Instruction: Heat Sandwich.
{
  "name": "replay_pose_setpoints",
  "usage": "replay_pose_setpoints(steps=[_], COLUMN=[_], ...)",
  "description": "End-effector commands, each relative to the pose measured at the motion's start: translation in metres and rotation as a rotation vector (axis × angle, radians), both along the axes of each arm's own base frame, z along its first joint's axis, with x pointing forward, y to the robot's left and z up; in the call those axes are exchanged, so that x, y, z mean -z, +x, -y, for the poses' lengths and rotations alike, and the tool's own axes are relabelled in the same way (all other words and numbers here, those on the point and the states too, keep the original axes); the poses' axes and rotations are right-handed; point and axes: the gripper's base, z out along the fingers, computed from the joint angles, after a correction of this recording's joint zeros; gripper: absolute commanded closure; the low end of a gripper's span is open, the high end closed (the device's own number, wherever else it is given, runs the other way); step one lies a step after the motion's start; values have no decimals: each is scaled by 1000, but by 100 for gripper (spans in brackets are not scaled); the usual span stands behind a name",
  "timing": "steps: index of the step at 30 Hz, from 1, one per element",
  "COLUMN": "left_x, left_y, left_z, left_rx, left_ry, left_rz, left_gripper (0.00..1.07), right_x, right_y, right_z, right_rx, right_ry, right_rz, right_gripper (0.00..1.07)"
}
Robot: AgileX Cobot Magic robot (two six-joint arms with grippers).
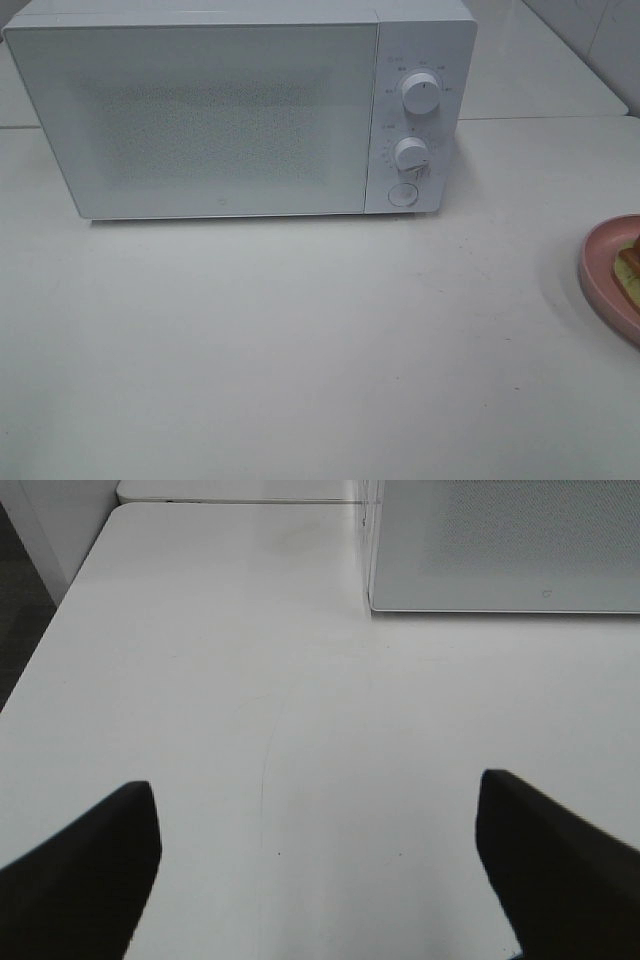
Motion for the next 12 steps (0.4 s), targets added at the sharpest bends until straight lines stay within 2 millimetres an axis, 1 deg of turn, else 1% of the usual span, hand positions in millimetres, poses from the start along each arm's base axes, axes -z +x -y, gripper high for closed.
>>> replay_pose_setpoints(steps=[1, 12], left_x=[0, 0], left_y=[-3, -3], left_z=[1, 1], left_rx=[10, 10], left_ry=[-9, -9], left_rz=[32, 32], left_gripper=[28, 28], right_x=[0, 0], right_y=[-3, -3], right_z=[1, 1], right_rx=[-1, 0], right_ry=[-5, -4], right_rz=[30, 30], right_gripper=[49, 49])
